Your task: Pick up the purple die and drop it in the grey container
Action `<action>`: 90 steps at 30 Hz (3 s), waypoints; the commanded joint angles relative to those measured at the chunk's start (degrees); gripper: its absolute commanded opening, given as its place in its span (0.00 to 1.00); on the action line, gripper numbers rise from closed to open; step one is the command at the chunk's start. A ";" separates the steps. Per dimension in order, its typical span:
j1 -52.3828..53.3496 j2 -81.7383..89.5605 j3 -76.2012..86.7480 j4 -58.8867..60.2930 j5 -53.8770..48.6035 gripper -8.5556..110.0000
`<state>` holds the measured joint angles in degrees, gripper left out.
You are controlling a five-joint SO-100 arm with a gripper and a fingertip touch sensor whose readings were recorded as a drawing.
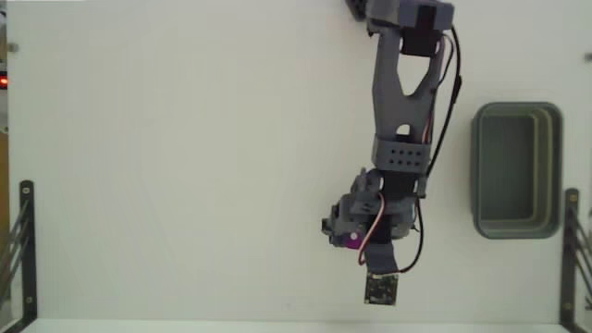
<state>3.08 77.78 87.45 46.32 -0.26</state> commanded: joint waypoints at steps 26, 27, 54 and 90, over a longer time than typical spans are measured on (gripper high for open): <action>0.10 1.67 0.47 -0.39 0.26 0.56; 0.10 1.67 0.47 -0.39 0.26 0.56; 0.10 1.67 0.44 -0.35 0.26 0.56; 0.10 -1.29 -31.32 28.45 0.26 0.56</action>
<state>3.08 74.97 61.70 72.07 -0.26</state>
